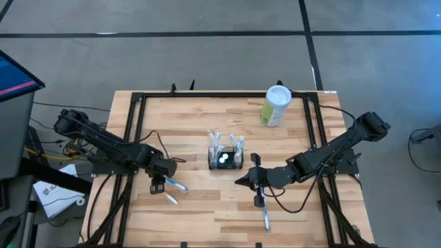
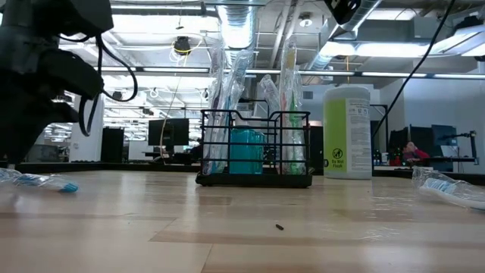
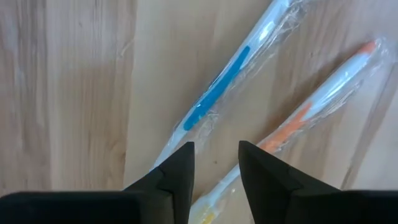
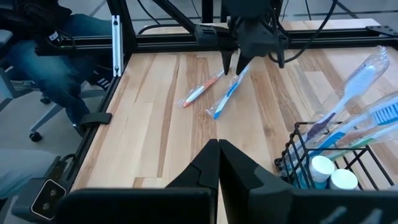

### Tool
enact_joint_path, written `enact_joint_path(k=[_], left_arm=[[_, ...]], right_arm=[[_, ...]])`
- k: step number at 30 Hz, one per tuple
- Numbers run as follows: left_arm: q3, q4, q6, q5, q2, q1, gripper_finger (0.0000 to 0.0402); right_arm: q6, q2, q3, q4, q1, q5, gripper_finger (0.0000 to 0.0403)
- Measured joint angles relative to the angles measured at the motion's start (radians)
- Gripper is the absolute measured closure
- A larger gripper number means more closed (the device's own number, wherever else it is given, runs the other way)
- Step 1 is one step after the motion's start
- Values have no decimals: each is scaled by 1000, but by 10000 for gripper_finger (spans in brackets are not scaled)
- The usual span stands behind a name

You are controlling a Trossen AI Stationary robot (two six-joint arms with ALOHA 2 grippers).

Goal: Pick & Place toothbrushing station
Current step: Put the left blue toothbrush into the right compartment of the organizer

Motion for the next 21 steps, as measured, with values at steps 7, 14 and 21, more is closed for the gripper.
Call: enact_joint_path(k=[7,14,21], left_arm=[[0,-11,58,-73,2,4,280],[-4,-100,56,-73,2,5,279],[-4,-64,79,-78,2,5,279]], right_arm=[[0,0,-2,4,-14,0,403],[37,0,-37,12,-34,0,403],[69,0,-52,15,-40,0,403]])
